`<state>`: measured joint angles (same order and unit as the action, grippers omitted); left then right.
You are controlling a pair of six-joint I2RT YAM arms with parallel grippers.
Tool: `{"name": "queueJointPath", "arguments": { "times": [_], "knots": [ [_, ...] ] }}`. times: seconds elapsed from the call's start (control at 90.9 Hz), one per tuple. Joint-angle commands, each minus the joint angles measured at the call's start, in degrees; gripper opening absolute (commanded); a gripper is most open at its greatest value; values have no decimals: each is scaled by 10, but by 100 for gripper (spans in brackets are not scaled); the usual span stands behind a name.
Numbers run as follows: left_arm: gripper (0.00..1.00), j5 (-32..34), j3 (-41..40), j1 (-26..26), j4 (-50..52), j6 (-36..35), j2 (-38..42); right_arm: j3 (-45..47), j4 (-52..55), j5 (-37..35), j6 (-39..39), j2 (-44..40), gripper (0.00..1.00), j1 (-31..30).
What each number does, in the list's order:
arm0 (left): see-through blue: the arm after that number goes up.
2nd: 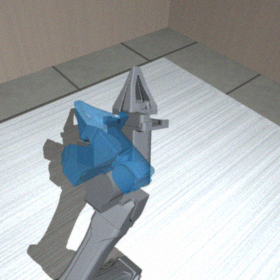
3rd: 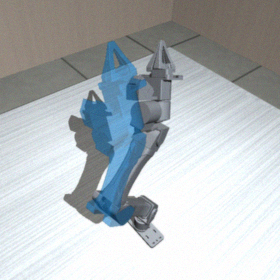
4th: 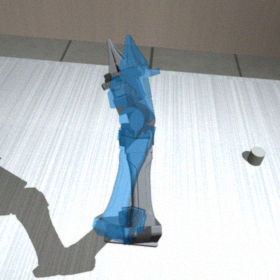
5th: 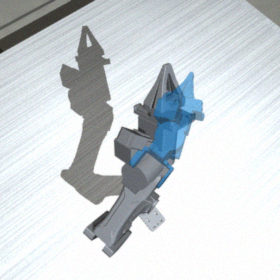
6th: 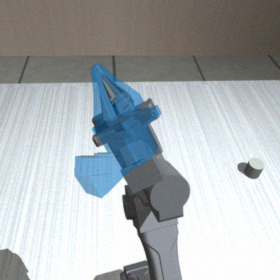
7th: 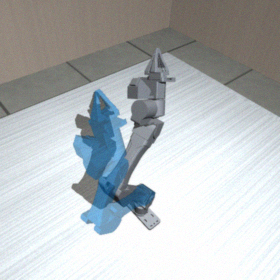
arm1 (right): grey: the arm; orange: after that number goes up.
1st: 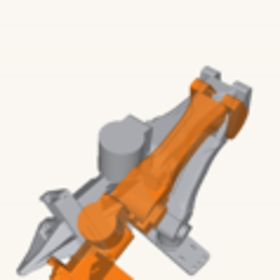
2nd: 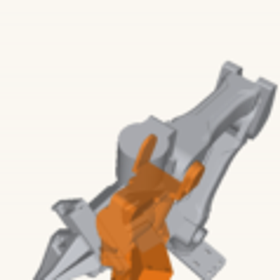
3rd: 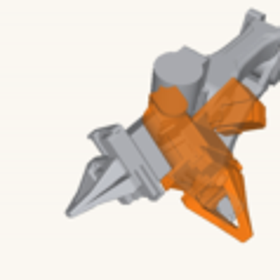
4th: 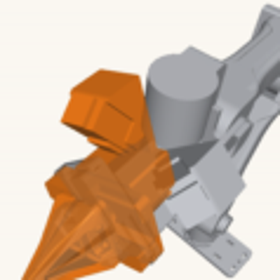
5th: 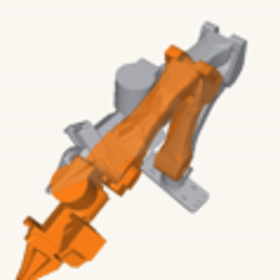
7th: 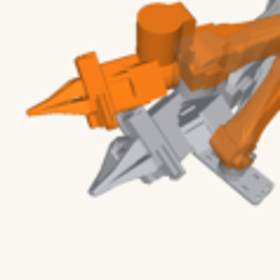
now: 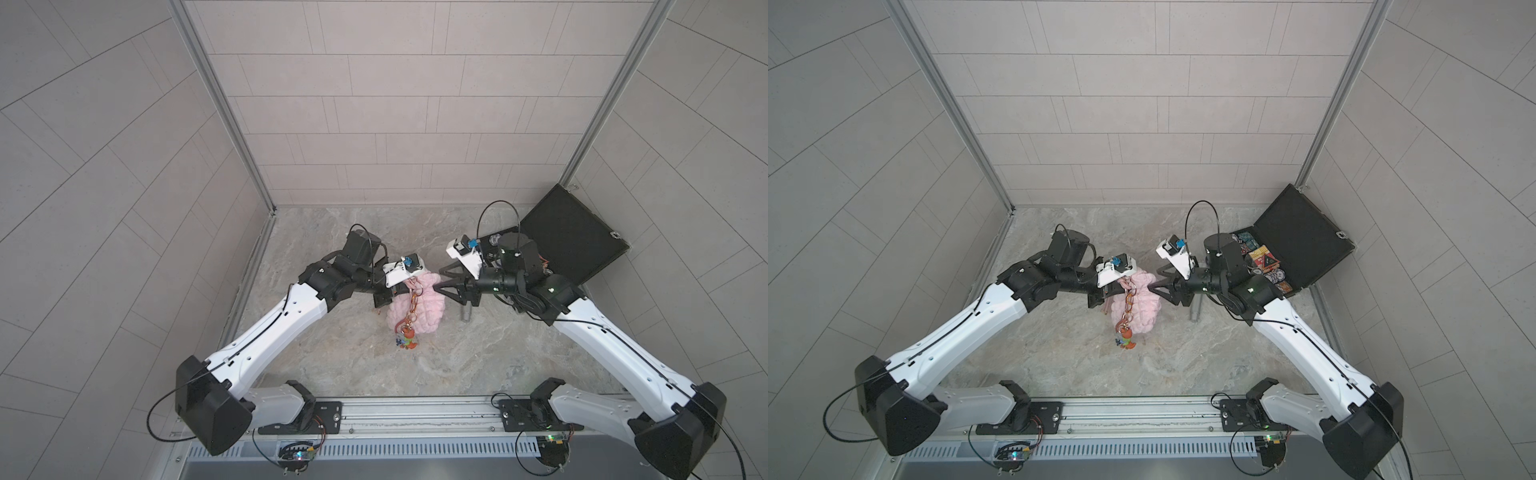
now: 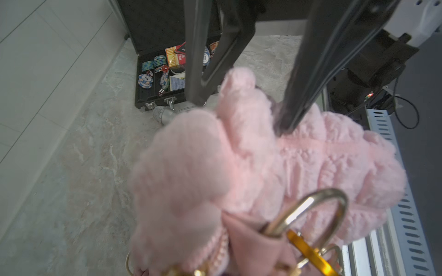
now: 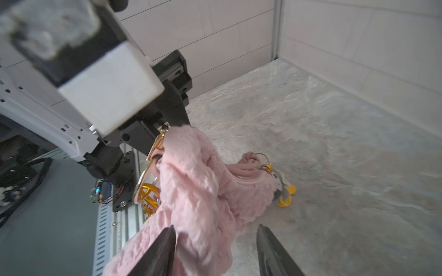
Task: Remove the decoration from the bag
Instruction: Adjust the bag, then remove the decoration item from the bag.
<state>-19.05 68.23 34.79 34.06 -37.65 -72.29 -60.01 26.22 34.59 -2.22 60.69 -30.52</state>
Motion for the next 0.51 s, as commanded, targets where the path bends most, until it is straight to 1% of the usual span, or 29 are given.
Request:
{"name": "queueJointPath", "arguments": {
  "times": [0.0,0.088,0.132,0.198,0.264,0.363,0.495],
  "knots": [
    [0,108,27,0,-19,81,10,2,2,-83,22,-42,57,1],
    [0,160,52,0,-11,138,-10,2,5,-70,45,-59,56,-7],
    [0,182,67,0,-5,169,-22,3,8,-65,53,-63,56,-20],
    [0,194,87,0,4,201,-39,9,7,-72,62,-66,55,-45],
    [0,191,95,1,1,232,-46,21,-13,-90,75,-65,54,-75],
    [0,164,89,2,-17,255,-43,38,-49,-122,85,-49,54,-114],
    [0,144,65,3,-46,267,-31,43,-110,-131,88,-11,52,-120]
  ]
}}
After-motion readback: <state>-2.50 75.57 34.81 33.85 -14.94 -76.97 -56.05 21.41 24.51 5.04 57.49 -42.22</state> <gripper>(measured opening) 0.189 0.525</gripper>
